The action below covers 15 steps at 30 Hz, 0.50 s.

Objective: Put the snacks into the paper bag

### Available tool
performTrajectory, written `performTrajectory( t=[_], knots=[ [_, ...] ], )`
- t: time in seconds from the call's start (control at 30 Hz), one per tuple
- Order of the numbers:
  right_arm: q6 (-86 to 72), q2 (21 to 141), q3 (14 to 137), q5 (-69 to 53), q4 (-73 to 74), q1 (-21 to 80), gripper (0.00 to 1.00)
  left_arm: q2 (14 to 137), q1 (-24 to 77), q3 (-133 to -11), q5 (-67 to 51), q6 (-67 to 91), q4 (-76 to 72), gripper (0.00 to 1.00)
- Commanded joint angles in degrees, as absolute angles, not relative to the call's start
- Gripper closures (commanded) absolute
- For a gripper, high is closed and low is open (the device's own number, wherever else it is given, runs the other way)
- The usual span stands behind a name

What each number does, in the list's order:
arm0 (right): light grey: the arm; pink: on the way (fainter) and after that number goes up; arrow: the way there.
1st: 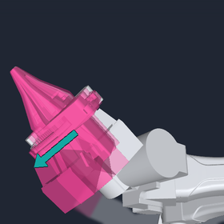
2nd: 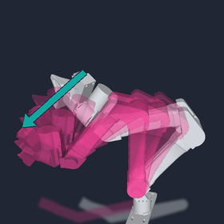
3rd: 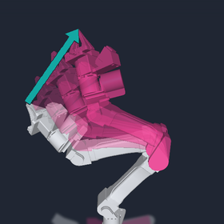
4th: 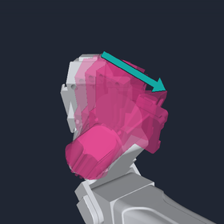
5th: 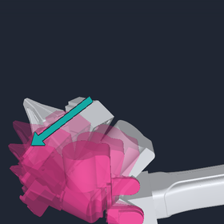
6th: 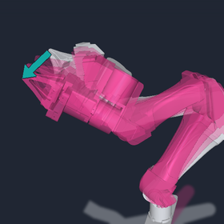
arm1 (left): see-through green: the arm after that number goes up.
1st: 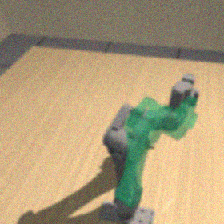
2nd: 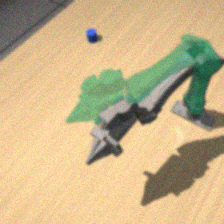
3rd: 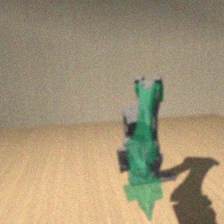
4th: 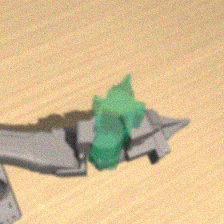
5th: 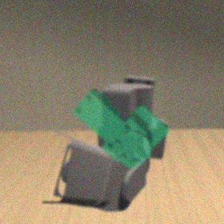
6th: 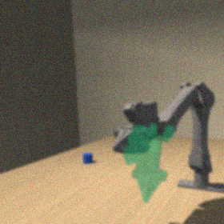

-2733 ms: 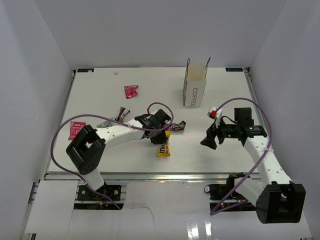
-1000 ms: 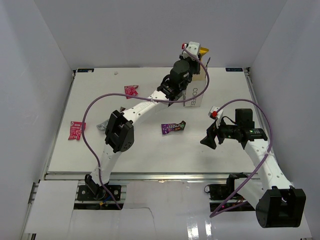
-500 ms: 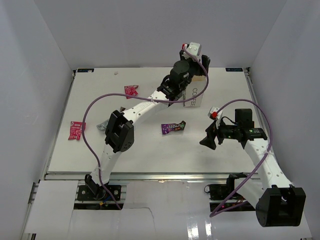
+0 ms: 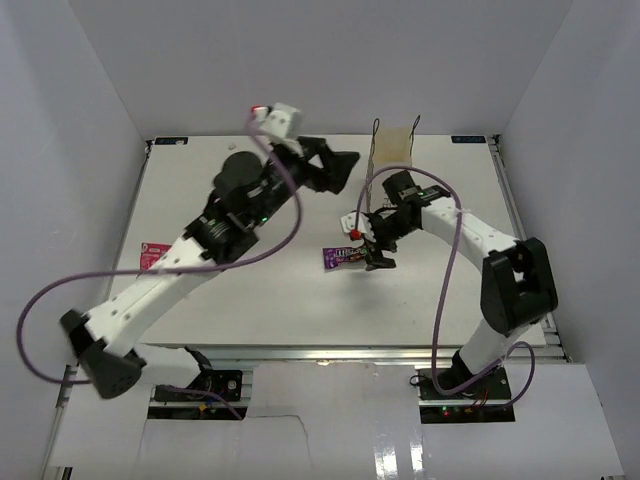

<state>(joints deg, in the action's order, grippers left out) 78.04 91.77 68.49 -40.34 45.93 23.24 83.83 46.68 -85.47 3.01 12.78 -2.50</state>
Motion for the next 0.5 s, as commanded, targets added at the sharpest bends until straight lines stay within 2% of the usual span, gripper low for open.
performTrajectory(
  t=[0.0,0.13,0.27,0.33,0.47],
  knots=[
    [72.2,98.8,77.1,-28.7,41.0,28.5,0.09,64.8,46.1,-74.6,12.9,19.9,8.9,0.12],
    [64.6,109.7,90.1,-21.9,42.1,32.6,0.05,48.3,46.1,-64.5,18.7,29.5,20.6,0.12],
    [63.0,116.9,97.8,-16.7,49.1,36.2,0.0,36.1,46.1,-57.4,22.0,38.7,29.1,0.12],
    [62.5,119.9,99.2,-14.0,53.3,38.3,0.06,32.4,46.2,-54.7,22.3,42.6,32.1,0.11],
    [62.1,120.9,98.6,-12.7,56.0,40.3,0.08,31.1,46.1,-52.1,21.8,46.0,35.1,0.11]
  ],
)
